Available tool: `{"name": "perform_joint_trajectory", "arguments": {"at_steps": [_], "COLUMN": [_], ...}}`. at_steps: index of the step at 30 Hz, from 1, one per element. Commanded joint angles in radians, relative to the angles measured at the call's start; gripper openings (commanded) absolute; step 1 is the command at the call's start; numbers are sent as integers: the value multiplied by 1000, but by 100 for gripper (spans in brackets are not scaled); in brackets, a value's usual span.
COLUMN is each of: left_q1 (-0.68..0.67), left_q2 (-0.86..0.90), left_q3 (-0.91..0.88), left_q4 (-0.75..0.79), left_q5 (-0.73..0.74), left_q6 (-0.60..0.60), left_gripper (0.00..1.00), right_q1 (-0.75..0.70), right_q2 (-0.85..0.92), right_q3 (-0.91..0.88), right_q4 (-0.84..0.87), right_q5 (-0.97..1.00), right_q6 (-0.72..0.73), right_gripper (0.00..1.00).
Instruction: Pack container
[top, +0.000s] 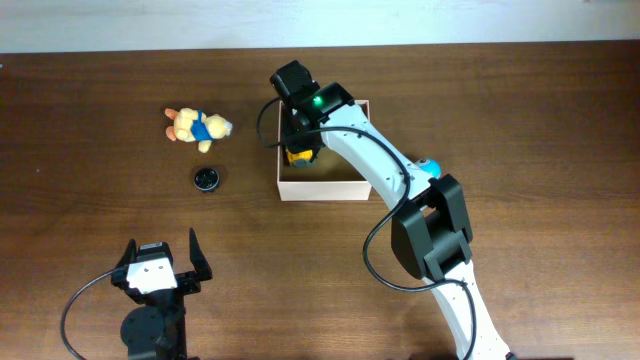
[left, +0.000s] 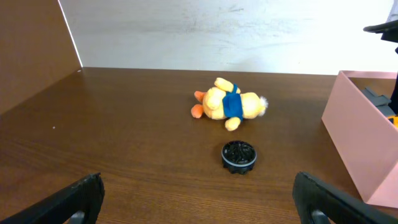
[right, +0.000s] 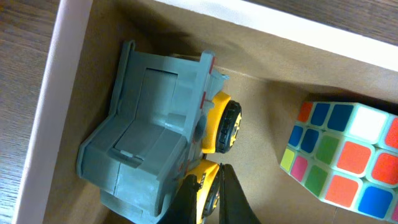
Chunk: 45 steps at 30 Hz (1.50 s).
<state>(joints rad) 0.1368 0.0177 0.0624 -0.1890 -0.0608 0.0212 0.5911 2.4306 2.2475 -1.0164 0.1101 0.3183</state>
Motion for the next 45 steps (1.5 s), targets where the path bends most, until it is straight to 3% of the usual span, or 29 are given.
{"name": "perform_joint_trajectory", "arguments": {"at_steps": [1,45], "left_q1": [-4,-4], "left_q2": [1,1], "left_q3": [-7,-7], "left_q4": [6,6], "left_q5": [-11,-11], "left_q6": [-6,-6], "left_gripper": [99,99], "right_q1": [4,-36], "right_q2": [17,17], "right_q3": [-6,-77], "right_q4": [3,45], "right_q5": [-9,54], "right_q6": [11,10], "right_gripper": [4,4]}}
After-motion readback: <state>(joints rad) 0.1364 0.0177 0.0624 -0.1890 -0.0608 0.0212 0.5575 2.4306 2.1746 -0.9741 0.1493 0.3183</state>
